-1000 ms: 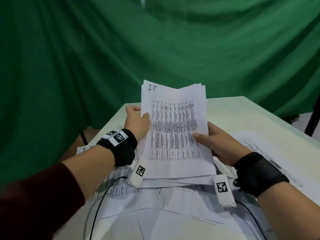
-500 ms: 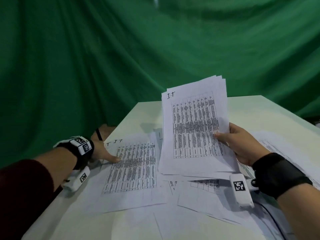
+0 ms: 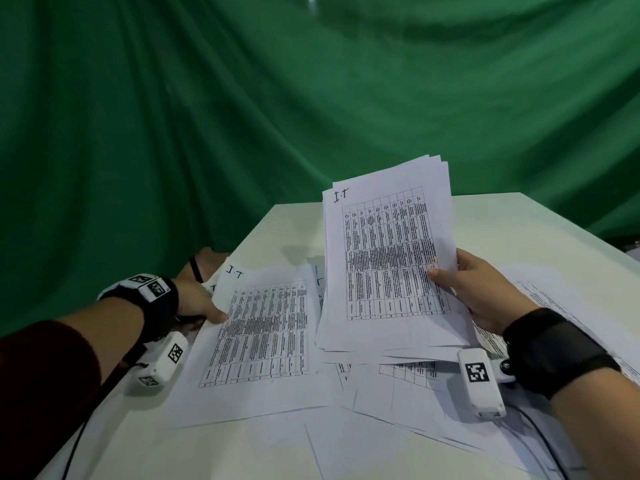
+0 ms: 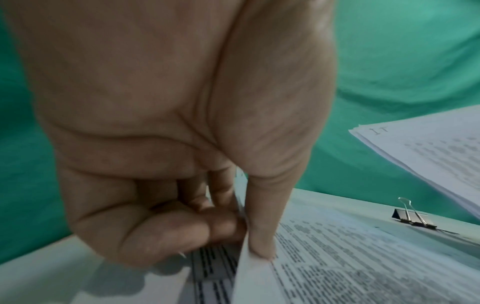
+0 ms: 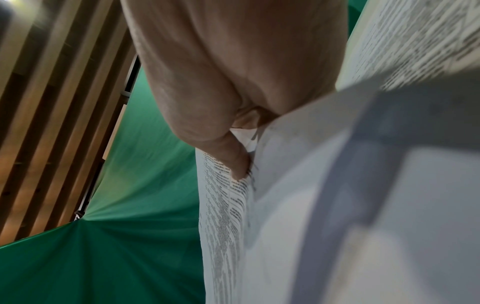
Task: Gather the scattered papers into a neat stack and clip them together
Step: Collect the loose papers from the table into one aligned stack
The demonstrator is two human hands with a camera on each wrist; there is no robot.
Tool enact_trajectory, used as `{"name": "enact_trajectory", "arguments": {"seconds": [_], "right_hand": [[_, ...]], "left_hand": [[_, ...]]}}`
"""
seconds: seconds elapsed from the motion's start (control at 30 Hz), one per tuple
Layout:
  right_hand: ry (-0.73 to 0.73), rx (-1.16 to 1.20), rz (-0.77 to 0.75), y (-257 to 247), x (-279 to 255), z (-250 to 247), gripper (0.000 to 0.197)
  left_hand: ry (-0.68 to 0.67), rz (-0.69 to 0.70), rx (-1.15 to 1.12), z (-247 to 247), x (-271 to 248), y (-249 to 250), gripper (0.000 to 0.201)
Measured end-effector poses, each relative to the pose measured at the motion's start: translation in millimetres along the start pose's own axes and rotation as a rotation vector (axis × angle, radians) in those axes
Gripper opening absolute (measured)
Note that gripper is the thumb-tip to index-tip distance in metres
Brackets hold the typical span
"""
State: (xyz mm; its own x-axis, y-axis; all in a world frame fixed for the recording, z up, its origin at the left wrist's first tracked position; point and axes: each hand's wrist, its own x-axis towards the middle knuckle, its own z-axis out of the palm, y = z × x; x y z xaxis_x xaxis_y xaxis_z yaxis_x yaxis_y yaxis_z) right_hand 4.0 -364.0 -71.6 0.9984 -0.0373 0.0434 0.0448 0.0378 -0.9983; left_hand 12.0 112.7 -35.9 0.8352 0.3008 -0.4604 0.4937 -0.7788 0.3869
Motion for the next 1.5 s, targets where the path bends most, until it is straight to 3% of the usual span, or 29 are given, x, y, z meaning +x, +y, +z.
{"name": "enact_trajectory", "arguments": {"seconds": [0.13, 0.27, 0.4, 0.5, 0.63, 0.7, 0.77, 0.87, 1.0, 1.13, 1.2, 1.27, 1.33, 1.43, 1.5], "right_hand": [[-0.004, 0.006, -0.002, -1.8, -1.7, 1.3, 0.028], [0.002, 0.015, 0.007, -1.9, -1.2, 2.4, 0.029], [0.001, 0.016, 0.011, -2.3, -0.7, 1.8, 0.029], [0.011, 0.022, 0.018, -0.8, 1.4, 1.9, 0.029], [-0.004, 0.032, 0.031, -0.4, 0.0, 6.8, 0.031], [-0.017, 0.069, 0.033, -2.0, -2.1, 8.4, 0.03], [-0.032, 0.123, 0.029, -5.1, -4.3, 9.6, 0.029], [-0.072, 0.197, 0.004, -11.6, -8.8, 12.1, 0.029], [-0.146, 0.223, -0.041, -13.7, -10.2, 13.4, 0.033], [-0.204, 0.147, -0.003, -18.5, -14.4, 13.1, 0.042], [-0.207, 0.133, 0.025, -23.0, -19.0, 12.5, 0.052], [-0.197, 0.142, 0.022, -27.8, -20.7, 13.2, 0.045], [-0.183, 0.17, 0.011, -32.9, -24.5, 14.8, 0.038], [-0.232, 0.149, 0.019, -32.8, -25.1, 15.6, 0.068], [-0.212, 0.048, -0.018, -27.5, -23.8, 17.9, 0.057]], "left_hand": [[0.158, 0.202, -0.015, -20.6, -11.0, 17.6, 0.024], [0.454, 0.332, -0.021, -59.0, -37.0, 44.6, 0.035], [0.53, 0.463, -0.145, -86.3, -77.4, 76.1, 0.029], [0.482, 0.605, -0.312, -91.9, -103.9, 101.0, 0.029], [0.234, 0.705, -0.543, -86.0, -121.3, 126.9, 0.048], [0.16, 0.72, -0.659, -75.8, -120.3, 137.5, 0.043], [0.169, 0.697, -0.712, -55.3, -112.5, 145.7, 0.041], [0.239, 0.645, -0.755, -17.1, -89.9, 148.6, 0.055], [0.259, 0.608, -0.709, 32.7, -63.0, 154.4, 0.039], [0.173, 0.505, -0.738, 59.6, -36.7, 159.4, 0.095], [0.172, 0.456, -0.804, 67.7, -35.0, 164.7, 0.087], [0.125, 0.449, -0.857, 74.2, -39.8, 168.9, 0.08], [0.09, 0.5, -0.841, 77.8, -39.3, 170.2, 0.071], [0.166, 0.601, -0.828, 77.2, -40.6, 169.9, 0.044], [0.175, 0.675, -0.813, 72.8, -46.5, 168.2, 0.036]]}}
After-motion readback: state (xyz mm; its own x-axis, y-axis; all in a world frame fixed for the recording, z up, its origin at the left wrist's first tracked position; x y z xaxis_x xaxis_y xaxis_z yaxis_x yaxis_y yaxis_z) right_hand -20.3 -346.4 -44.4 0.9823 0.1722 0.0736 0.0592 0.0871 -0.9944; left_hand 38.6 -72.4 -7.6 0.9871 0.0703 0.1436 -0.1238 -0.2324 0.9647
